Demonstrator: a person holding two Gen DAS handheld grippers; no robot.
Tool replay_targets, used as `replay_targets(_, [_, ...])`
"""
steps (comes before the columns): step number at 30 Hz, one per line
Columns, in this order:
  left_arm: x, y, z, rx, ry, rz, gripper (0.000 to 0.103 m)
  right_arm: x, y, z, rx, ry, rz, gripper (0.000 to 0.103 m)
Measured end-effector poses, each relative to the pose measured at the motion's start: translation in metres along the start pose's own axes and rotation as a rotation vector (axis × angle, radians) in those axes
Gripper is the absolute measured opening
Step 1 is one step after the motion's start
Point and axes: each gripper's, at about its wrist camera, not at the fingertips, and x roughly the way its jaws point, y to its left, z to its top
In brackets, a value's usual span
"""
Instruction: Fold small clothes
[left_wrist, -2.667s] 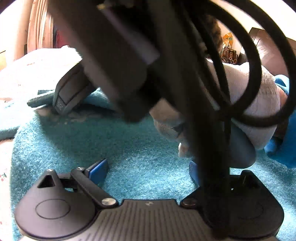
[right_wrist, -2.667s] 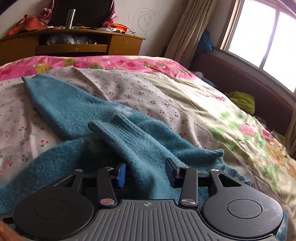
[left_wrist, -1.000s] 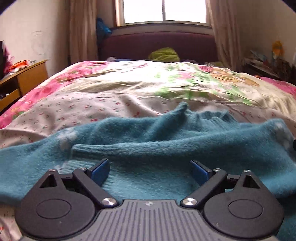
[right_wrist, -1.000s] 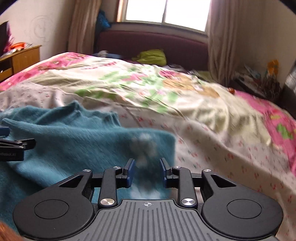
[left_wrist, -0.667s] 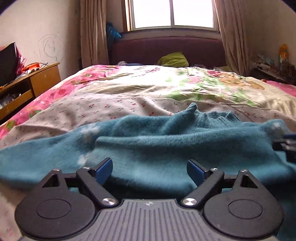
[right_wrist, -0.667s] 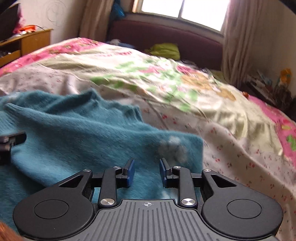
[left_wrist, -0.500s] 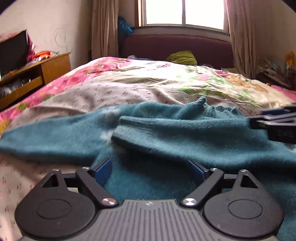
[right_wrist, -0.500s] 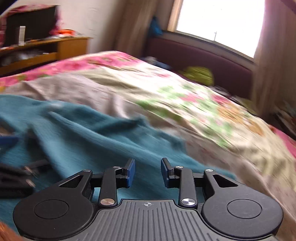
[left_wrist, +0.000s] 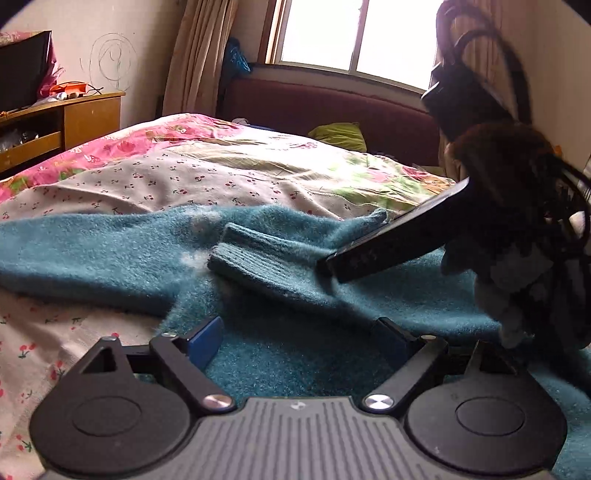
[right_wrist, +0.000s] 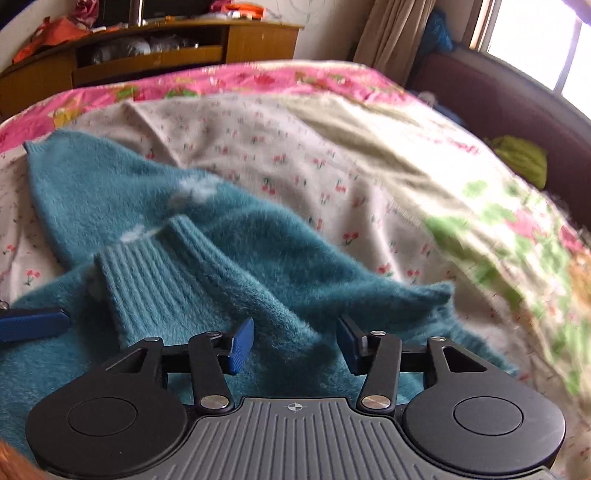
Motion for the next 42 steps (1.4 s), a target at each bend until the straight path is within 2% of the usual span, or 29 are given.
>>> replay_targets(2, [0.003,0.001,-0.002,0.003,0.005,0.002,0.099,0.0,0.004,-0.003,-0.003,-0.002,0.004,0.029])
replay_targets(4, [0.005,0.0,-0.005,0.01,0.007,0.006,0.099,-0.005,0.001,-0.003,0.021,-0.003,-0.015,0.013])
replay_targets(7, [0.006,-0.002,-0.005,0.025,0.003,0.013,0.1,-0.013,-0.013,-0.001,0.109,-0.028,-0.038,0.006])
replay_targets(11, [0.006,-0.004,-0.008,0.037,-0.001,0.02,0.1,-0.012,-0.01,0.0,0.12,-0.036,-0.098,0.005])
replay_targets(14, [0.006,-0.003,-0.008,0.035,0.0,0.019,0.1,-0.007,0.001,-0.001,0.074,-0.017,-0.121,0.006])
replay_targets(16, [0.006,-0.004,-0.008,0.037,-0.001,0.019,0.101,-0.007,0.004,0.002,0.067,-0.019,-0.141,0.012])
replay_targets(18, [0.006,-0.003,-0.008,0.035,-0.002,0.017,0.101,-0.013,0.007,0.007,0.063,-0.05,-0.159,0.012])
replay_targets(20, [0.005,-0.002,-0.007,0.024,-0.004,0.009,0.101,-0.023,0.012,0.014,0.062,-0.088,-0.143,0.013])
replay_targets(21, [0.005,-0.001,-0.007,0.017,-0.006,0.004,0.101,-0.026,0.014,0.017,0.068,-0.09,-0.109,0.015])
replay_targets(23, [0.004,0.0,-0.006,0.007,-0.005,-0.002,0.101,-0.019,0.022,0.019,0.055,-0.042,-0.038,0.015])
replay_targets(24, [0.004,0.001,-0.006,0.007,-0.002,-0.003,0.101,-0.008,0.028,0.018,0.027,0.033,-0.024,0.016])
replay_targets(25, [0.005,0.0,-0.006,0.01,0.002,-0.004,0.101,0.003,0.035,0.016,-0.003,0.093,-0.041,0.016])
replay_targets(27, [0.005,0.001,-0.006,0.011,0.008,-0.008,0.101,0.005,0.047,0.019,-0.065,0.1,-0.079,0.016])
replay_targets(30, [0.003,0.004,-0.004,-0.009,0.006,-0.021,0.101,-0.009,0.055,0.044,-0.063,0.089,-0.045,0.016])
replay_targets(32, [0.0,0.008,-0.001,-0.031,0.007,-0.038,0.101,-0.021,0.071,0.069,-0.133,0.059,-0.015,0.016])
replay_targets(36, [-0.018,0.032,0.013,-0.131,-0.022,-0.08,0.101,-0.035,0.11,0.122,-0.199,0.006,0.057,0.018])
replay_targets(39, [-0.042,0.066,0.026,-0.174,-0.075,0.024,0.101,-0.035,0.144,0.15,-0.259,-0.021,0.094,0.019])
replay_targets(41, [-0.059,0.102,0.026,-0.28,-0.106,0.111,0.101,-0.031,0.175,0.163,-0.305,-0.04,0.141,0.021])
replay_targets(42, [-0.065,0.121,0.024,-0.353,-0.116,0.153,0.101,-0.027,0.189,0.168,-0.321,-0.045,0.16,0.027])
